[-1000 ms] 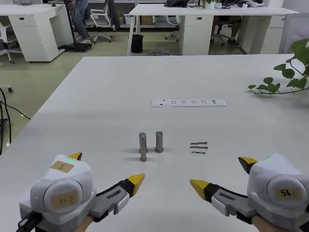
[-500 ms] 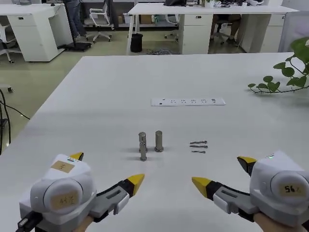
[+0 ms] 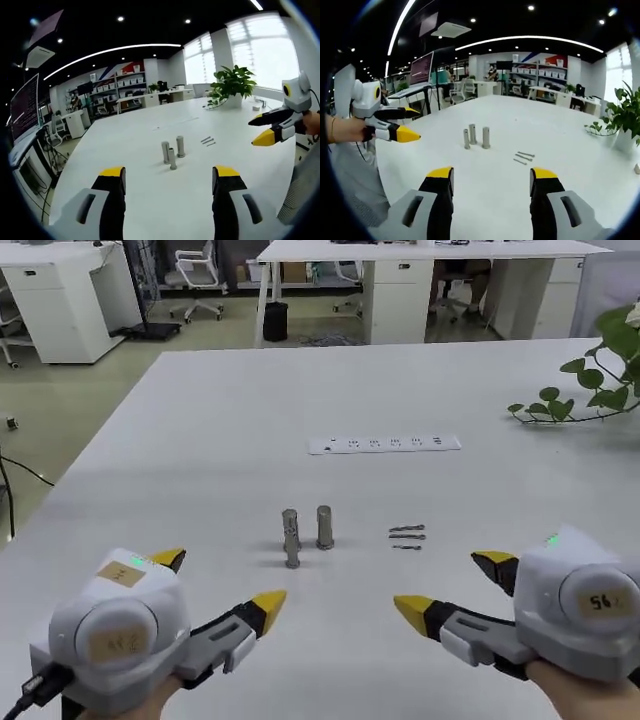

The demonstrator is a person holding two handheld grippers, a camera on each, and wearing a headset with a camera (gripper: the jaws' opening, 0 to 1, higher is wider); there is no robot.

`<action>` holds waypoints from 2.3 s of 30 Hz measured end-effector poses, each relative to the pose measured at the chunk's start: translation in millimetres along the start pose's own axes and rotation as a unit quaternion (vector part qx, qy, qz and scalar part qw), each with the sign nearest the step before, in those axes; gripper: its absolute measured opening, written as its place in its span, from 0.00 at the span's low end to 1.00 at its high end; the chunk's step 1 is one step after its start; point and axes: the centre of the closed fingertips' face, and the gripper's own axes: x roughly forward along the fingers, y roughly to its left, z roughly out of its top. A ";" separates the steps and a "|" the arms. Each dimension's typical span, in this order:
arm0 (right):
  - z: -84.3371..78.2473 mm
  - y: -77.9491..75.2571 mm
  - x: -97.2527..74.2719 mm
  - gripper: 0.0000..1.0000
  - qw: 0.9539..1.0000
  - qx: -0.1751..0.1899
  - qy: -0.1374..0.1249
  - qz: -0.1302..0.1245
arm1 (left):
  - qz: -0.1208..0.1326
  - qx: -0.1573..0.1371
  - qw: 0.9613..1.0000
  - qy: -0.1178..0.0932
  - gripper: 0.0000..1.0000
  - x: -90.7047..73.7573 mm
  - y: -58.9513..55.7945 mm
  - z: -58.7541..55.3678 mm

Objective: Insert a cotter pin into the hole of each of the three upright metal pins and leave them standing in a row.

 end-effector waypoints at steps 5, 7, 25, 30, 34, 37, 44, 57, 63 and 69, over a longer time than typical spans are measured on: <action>4.0 -1.2 2.6 0.54 1.000 0.009 0.007 0.015 | -0.014 0.008 1.000 -0.001 0.66 11.3 0.0 1.5; 5.0 -2.7 4.7 0.53 1.000 0.005 0.010 0.018 | -0.024 0.011 1.000 0.005 0.66 16.8 -1.7 0.7; -2.6 -11.4 25.4 0.42 0.996 0.025 0.046 0.070 | -0.087 0.025 0.995 0.040 0.43 75.3 -5.0 -20.6; 2.0 -13.6 31.3 0.40 0.996 0.022 0.047 0.077 | -0.099 0.028 0.994 0.043 0.38 92.7 -4.2 -24.5; 4.0 -14.2 35.8 0.40 0.995 0.015 0.049 0.082 | -0.109 0.031 0.993 0.043 0.33 105.0 -4.4 -27.0; 4.4 -15.3 39.1 0.40 0.995 0.021 0.049 0.085 | -0.109 0.033 0.992 0.047 0.31 112.1 -4.7 -29.7; -4.6 -22.6 51.2 0.41 0.994 0.021 0.060 0.087 | -0.124 0.041 0.990 0.053 0.28 128.2 -10.8 -37.0; -13.6 -32.3 58.8 0.39 0.994 0.032 0.075 0.078 | -0.136 0.043 0.988 0.051 0.14 145.0 -13.3 -41.1; -16.0 -34.2 57.2 0.39 0.993 0.050 0.074 0.072 | -0.147 0.042 0.987 0.044 0.07 147.1 -17.5 -39.5; -17.0 -35.0 56.0 0.39 0.992 0.071 0.071 0.070 | -0.139 0.037 0.989 0.044 0.06 148.0 -16.9 -39.7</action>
